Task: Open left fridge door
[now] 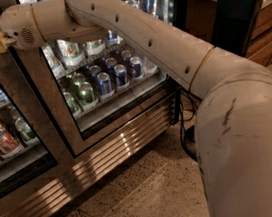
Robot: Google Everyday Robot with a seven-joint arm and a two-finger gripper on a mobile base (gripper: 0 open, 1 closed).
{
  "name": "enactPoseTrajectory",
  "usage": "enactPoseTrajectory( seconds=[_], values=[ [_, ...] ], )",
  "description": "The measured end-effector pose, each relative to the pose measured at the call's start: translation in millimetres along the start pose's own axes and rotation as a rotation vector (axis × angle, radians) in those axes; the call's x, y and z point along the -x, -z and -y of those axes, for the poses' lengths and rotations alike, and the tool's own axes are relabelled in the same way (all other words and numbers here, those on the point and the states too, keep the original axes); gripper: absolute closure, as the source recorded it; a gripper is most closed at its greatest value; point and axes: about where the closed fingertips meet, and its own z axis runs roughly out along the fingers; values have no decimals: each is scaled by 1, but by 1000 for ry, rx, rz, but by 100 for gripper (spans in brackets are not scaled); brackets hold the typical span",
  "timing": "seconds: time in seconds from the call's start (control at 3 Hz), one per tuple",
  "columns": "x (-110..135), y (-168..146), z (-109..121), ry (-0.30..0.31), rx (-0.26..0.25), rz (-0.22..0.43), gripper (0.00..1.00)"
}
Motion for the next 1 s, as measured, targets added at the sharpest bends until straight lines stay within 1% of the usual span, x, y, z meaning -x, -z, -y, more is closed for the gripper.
enactPoseTrajectory(
  seconds=[0.33,0.67,1.0],
  values=[
    [1,0,-4,0,23,-4,100],
    [1,-1,-5,0,28,-4,100],
    [1,0,-9,-4,51,-4,100]
  ],
)
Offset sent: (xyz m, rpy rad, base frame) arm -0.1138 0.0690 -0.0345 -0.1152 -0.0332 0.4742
